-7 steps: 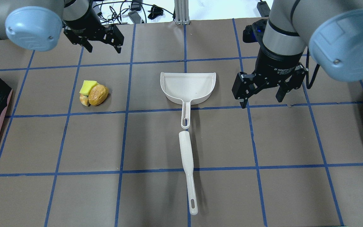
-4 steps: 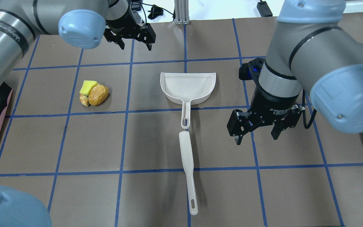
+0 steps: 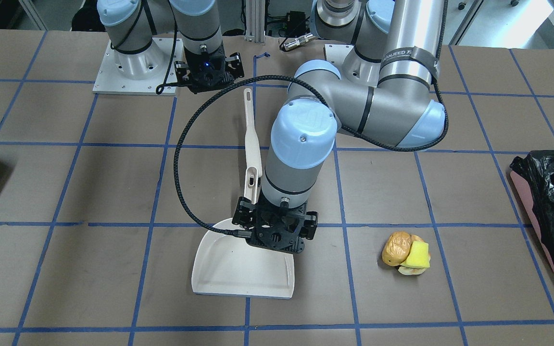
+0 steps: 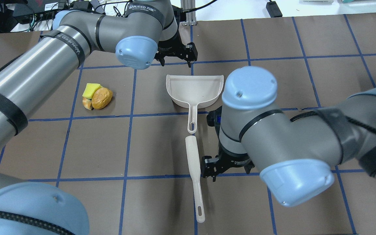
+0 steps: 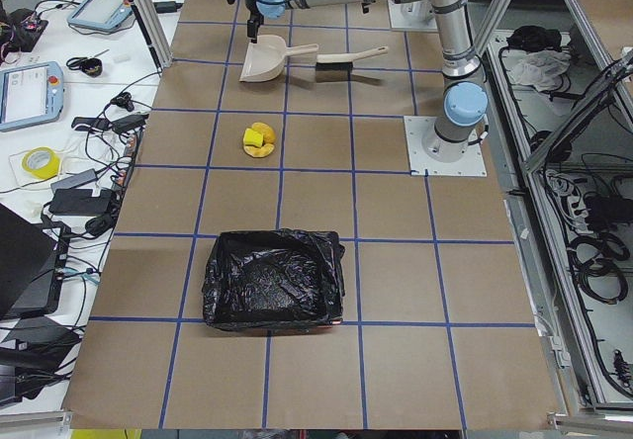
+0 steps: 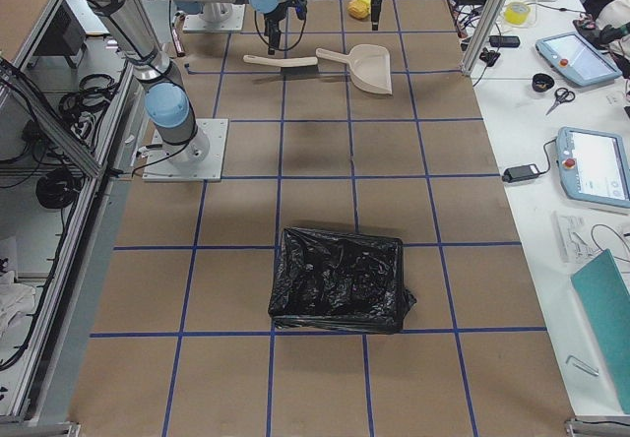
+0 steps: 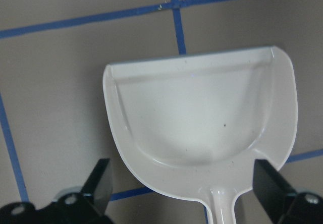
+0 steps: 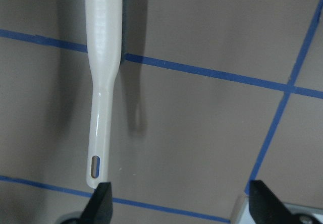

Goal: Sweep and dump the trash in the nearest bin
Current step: 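Reach the left gripper to the dustpan handle while the right reaches the brush handle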

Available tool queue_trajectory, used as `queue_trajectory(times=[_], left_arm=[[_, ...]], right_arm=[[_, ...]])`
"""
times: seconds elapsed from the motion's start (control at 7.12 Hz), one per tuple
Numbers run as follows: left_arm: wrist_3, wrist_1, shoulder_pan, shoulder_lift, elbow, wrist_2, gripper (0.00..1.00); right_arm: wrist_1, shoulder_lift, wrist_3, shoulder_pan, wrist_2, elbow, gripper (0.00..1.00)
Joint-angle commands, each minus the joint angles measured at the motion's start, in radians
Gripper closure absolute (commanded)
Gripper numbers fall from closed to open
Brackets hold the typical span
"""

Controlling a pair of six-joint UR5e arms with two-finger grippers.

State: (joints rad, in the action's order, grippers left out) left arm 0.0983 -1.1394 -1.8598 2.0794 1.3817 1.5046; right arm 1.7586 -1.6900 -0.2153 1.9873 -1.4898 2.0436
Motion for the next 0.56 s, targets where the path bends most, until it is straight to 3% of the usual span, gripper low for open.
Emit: queue_trajectory(times=[0.0, 0.42], left_arm=[[-0.009, -0.014, -0.057, 0.040, 0.038, -0.009, 0.00], [-0.008, -0.139, -0.093, 0.035, 0.091, -0.023, 0.00]], right_arm=[[0.198, 0.068, -0.081, 0.065, 0.006, 0.093, 0.04], [0.329, 0.174, -0.126, 0.145, 0.008, 0.096, 0.08]])
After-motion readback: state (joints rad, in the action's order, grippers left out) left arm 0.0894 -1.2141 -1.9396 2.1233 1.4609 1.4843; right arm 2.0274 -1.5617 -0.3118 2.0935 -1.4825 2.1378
